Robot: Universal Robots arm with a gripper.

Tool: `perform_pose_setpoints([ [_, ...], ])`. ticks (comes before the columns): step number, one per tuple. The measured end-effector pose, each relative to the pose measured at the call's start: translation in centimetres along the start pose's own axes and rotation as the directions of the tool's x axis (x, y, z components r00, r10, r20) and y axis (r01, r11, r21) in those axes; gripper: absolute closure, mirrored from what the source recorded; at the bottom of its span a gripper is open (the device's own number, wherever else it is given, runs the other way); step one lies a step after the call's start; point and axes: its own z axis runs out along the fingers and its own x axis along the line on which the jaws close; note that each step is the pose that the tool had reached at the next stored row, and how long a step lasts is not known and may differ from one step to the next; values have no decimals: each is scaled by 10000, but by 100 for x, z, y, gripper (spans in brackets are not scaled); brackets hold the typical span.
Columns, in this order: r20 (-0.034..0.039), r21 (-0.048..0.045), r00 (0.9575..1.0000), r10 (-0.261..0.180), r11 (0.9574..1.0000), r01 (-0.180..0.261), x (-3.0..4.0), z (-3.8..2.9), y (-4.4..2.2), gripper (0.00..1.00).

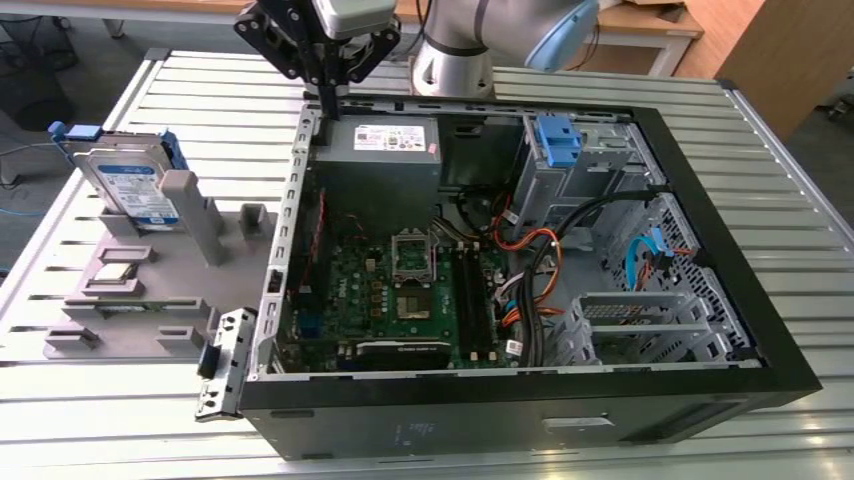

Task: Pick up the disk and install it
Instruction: 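Reach for the disk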

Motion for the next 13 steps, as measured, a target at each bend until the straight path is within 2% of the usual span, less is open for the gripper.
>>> perform_pose_setpoints([
  [13,0,0,10000,0,10000,0,42,-1,-3,90],
])
